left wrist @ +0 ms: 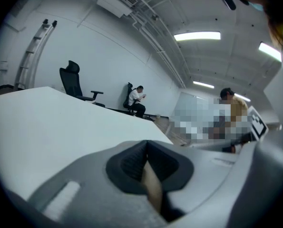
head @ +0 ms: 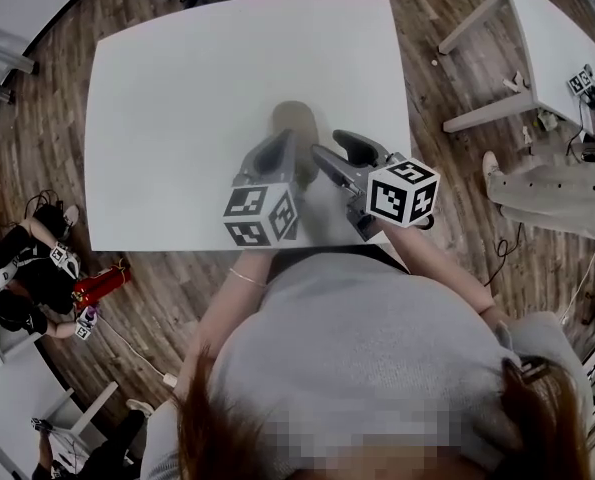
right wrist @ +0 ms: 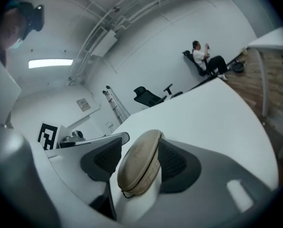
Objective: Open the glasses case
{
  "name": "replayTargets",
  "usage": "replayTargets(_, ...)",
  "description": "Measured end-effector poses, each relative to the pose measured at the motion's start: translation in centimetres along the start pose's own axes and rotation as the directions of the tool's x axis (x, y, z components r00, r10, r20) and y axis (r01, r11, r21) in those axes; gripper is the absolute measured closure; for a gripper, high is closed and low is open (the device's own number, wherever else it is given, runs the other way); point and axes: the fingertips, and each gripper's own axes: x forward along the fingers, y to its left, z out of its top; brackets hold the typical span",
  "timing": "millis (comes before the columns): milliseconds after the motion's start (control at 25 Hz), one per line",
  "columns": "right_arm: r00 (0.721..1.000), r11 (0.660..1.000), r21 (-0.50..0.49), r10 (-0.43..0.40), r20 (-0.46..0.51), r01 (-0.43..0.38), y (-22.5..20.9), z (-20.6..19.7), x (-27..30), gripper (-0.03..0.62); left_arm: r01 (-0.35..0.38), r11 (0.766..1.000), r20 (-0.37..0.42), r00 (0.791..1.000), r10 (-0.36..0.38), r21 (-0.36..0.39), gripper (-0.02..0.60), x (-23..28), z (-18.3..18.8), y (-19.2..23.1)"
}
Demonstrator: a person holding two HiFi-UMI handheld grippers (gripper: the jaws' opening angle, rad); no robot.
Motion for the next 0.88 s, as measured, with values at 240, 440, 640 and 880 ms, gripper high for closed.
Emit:
replayTargets(240, 0.988, 0.948, -0.317, 0.067, 0.138, -0.02, 4.4, 5.2, -0.9, 0.452, -0.033, 0.999, 0.159, 0.987, 0.036, -0.019, 0.58, -2.7, 3.8, -1.1)
replayTargets(440, 0.965, 0.901, -0.432, 0.142, 0.219, -0.034, 6.8, 7.0, -1.5, 0.572, -0.047, 0.999, 0.26, 0.965, 0.043, 0.011, 0.58, -5.0, 5.5, -3.4)
replayTargets(640, 0.955, 0.866, -0.496, 0.195, 0.224, -0.061, 8.6, 6.6, -3.0, 0.589, -0.058, 0.995, 0.289, 0.957, 0.033, 0.076, 0.58, -6.3, 5.2, -6.3)
replayTargets(880, 0.944, 0.852, -0.511, 0.253, 0.21, -0.115, 11.6, 5.0, -4.5, 0.589, -0.066, 0.995, 0.328, 0.944, 0.039, 0.07, 0.58, -9.4, 5.1, -7.3)
